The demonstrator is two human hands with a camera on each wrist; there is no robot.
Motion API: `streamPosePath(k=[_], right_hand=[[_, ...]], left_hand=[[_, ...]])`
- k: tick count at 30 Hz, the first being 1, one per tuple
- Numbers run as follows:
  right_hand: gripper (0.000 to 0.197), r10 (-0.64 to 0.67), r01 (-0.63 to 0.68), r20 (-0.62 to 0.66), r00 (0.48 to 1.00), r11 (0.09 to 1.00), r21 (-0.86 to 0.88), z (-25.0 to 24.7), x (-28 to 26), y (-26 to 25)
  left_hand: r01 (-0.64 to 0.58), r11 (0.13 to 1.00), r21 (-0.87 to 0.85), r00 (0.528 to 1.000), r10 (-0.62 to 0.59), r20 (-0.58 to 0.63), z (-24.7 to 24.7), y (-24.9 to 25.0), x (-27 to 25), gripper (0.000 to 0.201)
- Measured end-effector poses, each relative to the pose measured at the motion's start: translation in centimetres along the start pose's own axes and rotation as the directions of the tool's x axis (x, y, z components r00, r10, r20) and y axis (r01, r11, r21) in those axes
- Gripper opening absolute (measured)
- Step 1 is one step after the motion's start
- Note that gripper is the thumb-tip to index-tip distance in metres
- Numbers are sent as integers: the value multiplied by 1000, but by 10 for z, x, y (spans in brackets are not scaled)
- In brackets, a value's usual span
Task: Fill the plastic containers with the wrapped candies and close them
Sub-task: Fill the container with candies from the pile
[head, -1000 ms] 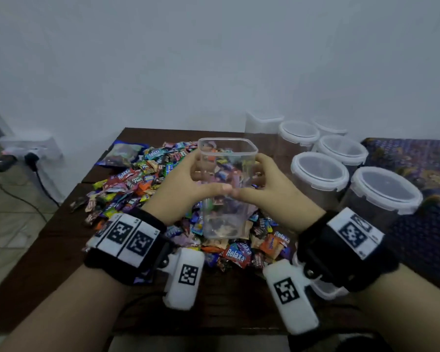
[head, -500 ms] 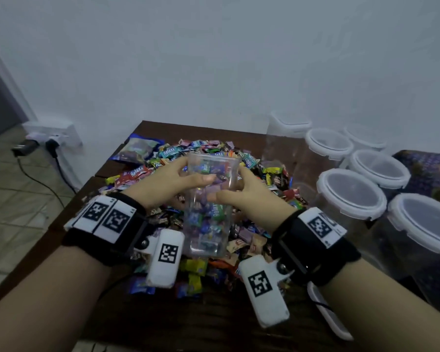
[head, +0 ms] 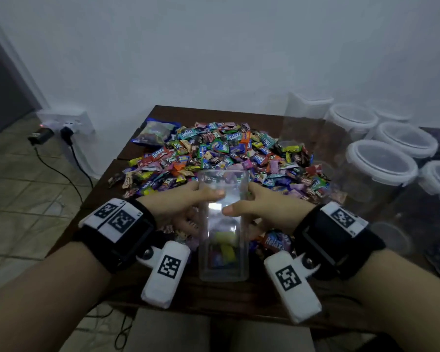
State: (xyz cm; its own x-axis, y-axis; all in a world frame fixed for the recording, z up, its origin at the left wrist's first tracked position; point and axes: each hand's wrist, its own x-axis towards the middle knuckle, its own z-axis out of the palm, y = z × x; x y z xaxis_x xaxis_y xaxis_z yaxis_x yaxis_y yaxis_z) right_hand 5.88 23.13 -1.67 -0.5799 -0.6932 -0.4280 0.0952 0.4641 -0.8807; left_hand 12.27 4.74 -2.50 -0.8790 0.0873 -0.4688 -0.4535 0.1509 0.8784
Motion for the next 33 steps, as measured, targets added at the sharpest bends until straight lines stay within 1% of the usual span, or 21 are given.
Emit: streamPosePath(k=[4, 5, 7, 8, 10, 11, 13, 14, 15, 18, 22, 24, 26, 28, 30, 33], right_hand=[[48, -27, 27, 2, 1000, 999, -21, 4, -3, -4], [51, -39, 39, -13, 999, 999, -19, 4, -3, -5], [68, -68, 66, -45, 997, 997, -36, 2, -2, -8], [75, -78, 75, -59, 995, 996, -48, 2, -2, -10], [79, -90, 84, -102, 991, 994, -70, -1, 0, -13], [80, -97, 88, -121, 988, 993, -72, -2, 2, -13], [85, -114, 102, -140, 984, 991, -92, -5, 4, -16], [90, -119, 104, -138, 983, 988, -116, -5, 5, -17], [90, -124, 104, -138, 983, 984, -146, -6, 6, -19], [83, -175, 149, -148, 973, 974, -170, -5, 9, -23], [87, -252, 217, -183, 950, 957, -193, -3, 12, -22], [89, -273, 225, -199, 941, 946, -235, -2, 13, -20], [93, -300, 221, -215, 929, 918, -328, -1, 14, -17], [95, -328, 224, -233, 915, 897, -381, -1, 15, -15], [97, -333, 222, -244, 911, 893, -391, -2, 17, -11], [96, -347, 230, -232, 909, 880, -416, -3, 18, -12]], left_hand=[[-45, 998, 45, 999, 44, 21, -2, -1, -2, 88], [-67, 996, 62, 997, 65, 36, -4, 0, -2, 83], [-112, 990, 85, 993, 109, 43, -8, 7, -2, 66], [-126, 987, 97, 992, 124, 26, -9, 10, -2, 63], [-142, 983, 112, 990, 143, -6, -14, 15, 3, 74], [-152, 981, 122, 988, 154, -7, -16, 16, 5, 75], [-186, 969, 162, 982, 190, -10, -18, 18, 7, 70], [-200, 962, 185, 978, 207, -20, -19, 19, 8, 70], [-215, 956, 199, 974, 225, -28, -21, 20, 7, 73], [-287, 932, 222, 952, 303, -38, -24, 20, 5, 78], [-350, 895, 277, 924, 379, -56, -27, 15, 6, 94], [-384, 870, 309, 902, 425, -76, -26, 12, 8, 94], [-406, 844, 350, 879, 465, -101, -22, 11, 8, 90], [-410, 827, 386, 868, 484, -114, -18, 9, 7, 92], [-398, 823, 405, 868, 481, -123, -16, 7, 7, 99], [-390, 822, 415, 866, 481, -139, -16, 8, 6, 98]])
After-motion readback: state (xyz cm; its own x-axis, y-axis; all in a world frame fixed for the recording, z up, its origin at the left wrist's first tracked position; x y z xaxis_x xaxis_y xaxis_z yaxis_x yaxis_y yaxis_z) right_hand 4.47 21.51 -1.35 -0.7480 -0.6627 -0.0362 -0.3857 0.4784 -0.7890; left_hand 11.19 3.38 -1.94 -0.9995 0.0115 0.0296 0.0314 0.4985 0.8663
